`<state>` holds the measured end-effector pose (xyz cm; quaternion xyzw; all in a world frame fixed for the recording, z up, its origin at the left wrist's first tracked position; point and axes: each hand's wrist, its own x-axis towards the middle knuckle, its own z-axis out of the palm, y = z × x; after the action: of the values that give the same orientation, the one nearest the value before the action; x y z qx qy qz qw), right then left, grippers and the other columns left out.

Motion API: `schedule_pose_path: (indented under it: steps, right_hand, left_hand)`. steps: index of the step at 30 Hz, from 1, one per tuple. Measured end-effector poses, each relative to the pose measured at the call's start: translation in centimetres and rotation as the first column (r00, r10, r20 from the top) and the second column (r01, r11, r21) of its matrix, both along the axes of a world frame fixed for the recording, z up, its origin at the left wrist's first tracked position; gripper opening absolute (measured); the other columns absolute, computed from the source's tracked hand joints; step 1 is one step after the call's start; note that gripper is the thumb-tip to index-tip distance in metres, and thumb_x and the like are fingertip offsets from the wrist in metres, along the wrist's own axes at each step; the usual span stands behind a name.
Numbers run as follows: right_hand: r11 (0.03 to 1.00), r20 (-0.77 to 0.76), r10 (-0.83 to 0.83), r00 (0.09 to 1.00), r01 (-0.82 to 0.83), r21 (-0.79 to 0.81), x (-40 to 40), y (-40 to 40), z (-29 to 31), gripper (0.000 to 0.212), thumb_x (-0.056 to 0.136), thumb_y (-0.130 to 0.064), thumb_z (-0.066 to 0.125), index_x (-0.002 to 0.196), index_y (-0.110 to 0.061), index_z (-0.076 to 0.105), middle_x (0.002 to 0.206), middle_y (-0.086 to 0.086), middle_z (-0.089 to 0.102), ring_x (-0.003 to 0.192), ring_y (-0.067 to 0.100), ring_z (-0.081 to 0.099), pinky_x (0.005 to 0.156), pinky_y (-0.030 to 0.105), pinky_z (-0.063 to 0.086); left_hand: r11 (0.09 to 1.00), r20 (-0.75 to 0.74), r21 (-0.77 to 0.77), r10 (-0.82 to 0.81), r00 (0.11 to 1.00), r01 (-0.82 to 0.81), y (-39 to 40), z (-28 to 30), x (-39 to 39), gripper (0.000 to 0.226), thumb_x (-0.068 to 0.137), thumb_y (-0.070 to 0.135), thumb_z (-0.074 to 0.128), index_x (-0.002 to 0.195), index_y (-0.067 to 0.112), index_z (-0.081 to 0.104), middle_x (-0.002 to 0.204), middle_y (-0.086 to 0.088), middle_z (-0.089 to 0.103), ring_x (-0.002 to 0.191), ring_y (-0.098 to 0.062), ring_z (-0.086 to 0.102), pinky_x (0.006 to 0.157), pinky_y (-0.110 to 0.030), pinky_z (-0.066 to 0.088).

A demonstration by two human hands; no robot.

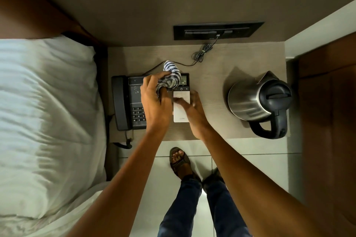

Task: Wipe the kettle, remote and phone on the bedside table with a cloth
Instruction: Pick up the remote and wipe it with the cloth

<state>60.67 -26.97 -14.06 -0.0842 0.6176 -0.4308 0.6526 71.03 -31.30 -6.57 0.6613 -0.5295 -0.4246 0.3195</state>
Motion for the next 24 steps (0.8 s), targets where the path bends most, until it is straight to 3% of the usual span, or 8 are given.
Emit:
schedule_pose_path:
  steps: [2,4,6,9,13,16,20,24]
  right_hand:
    - [0.992,0.215,-0.122,0.969,0.123,0.009,-0.2,-0.3,1.5,0.043,0.110,-0.036,0.053,0.147,-0.015,0.057,0.120,0.009,0.076,0.094,0.017,0.079,0.073,0.029,0.065]
    - [0.975,0.379,-0.223,0.898,0.213,0.068,-0.3,-0.5,2.3,0.057,0.113,-0.051,0.034,0.151,-0.016,0.058,0.140,0.018,0.070,0.123,0.031,0.070,0.099,0.041,0.057]
    - [0.960,0.460,-0.279,0.843,0.260,0.105,-0.2,-0.5,2.9,0.061,0.113,-0.055,0.032,0.155,-0.017,0.055,0.151,0.019,0.063,0.139,0.034,0.060,0.110,0.045,0.049]
    - [0.965,0.509,-0.255,0.822,0.251,0.078,-0.3,-0.6,3.2,0.059,0.114,-0.049,0.036,0.159,-0.013,0.049,0.151,0.021,0.061,0.134,0.033,0.060,0.107,0.042,0.050]
    - [0.971,0.535,-0.227,0.814,0.230,0.062,-1.3,-0.2,2.9,0.060,0.114,-0.050,0.036,0.153,-0.008,0.053,0.126,0.015,0.072,0.115,0.026,0.068,0.097,0.037,0.055]
    - [0.977,0.555,-0.207,0.806,0.203,0.070,-1.3,0.6,2.3,0.058,0.112,-0.054,0.038,0.142,-0.012,0.064,0.125,0.016,0.072,0.113,0.026,0.068,0.100,0.038,0.052]
    - [0.979,0.553,-0.184,0.813,0.202,0.028,-0.9,0.6,2.3,0.053,0.114,-0.051,0.035,0.126,-0.016,0.073,0.117,0.012,0.074,0.103,0.024,0.067,0.086,0.033,0.053]
    - [0.975,0.501,-0.196,0.843,0.224,0.004,-0.5,0.1,2.9,0.049,0.114,-0.049,0.037,0.128,-0.018,0.073,0.120,0.015,0.072,0.101,0.025,0.068,0.083,0.036,0.053]
  left_hand:
    - [0.995,0.092,-0.042,-0.089,0.992,0.093,-0.3,0.5,-0.4,0.059,0.086,0.000,0.047,0.137,0.026,0.062,0.125,0.006,0.056,0.120,-0.020,0.051,0.104,-0.048,0.052]
    - [0.980,0.219,-0.084,-0.160,0.963,0.182,-1.0,0.6,-1.1,0.066,0.089,-0.005,0.049,0.147,0.026,0.056,0.130,-0.001,0.058,0.118,-0.024,0.050,0.104,-0.045,0.049]
    - [0.940,0.352,-0.074,-0.287,0.891,0.332,-1.7,0.8,-1.8,0.068,0.090,-0.007,0.051,0.150,0.025,0.055,0.137,-0.005,0.058,0.121,-0.030,0.050,0.105,-0.047,0.045]
    - [0.872,0.522,0.019,-0.426,0.739,0.490,-1.8,0.7,-2.2,0.060,0.096,0.003,0.057,0.151,0.028,0.054,0.145,-0.003,0.052,0.126,-0.034,0.046,0.106,-0.050,0.044]
    - [0.836,0.570,0.036,-0.467,0.676,0.547,0.2,1.2,-0.8,0.046,0.099,0.011,0.057,0.144,0.023,0.060,0.137,-0.007,0.054,0.118,-0.033,0.049,0.100,-0.048,0.047]
    - [0.829,0.555,0.041,-0.483,0.678,0.557,1.4,2.1,0.6,0.036,0.100,0.015,0.057,0.134,0.021,0.068,0.123,-0.008,0.060,0.111,-0.030,0.053,0.095,-0.047,0.049]
    - [0.911,0.517,-0.080,-0.310,0.798,0.405,-1.0,2.7,-0.5,0.033,0.099,0.015,0.051,0.124,0.014,0.071,0.116,-0.010,0.061,0.097,-0.022,0.047,0.076,-0.044,0.054]
    - [0.894,0.529,-0.078,-0.338,0.778,0.441,-3.2,2.5,-3.0,0.042,0.098,0.011,0.052,0.137,0.020,0.066,0.128,-0.011,0.056,0.106,-0.028,0.049,0.084,-0.045,0.053]
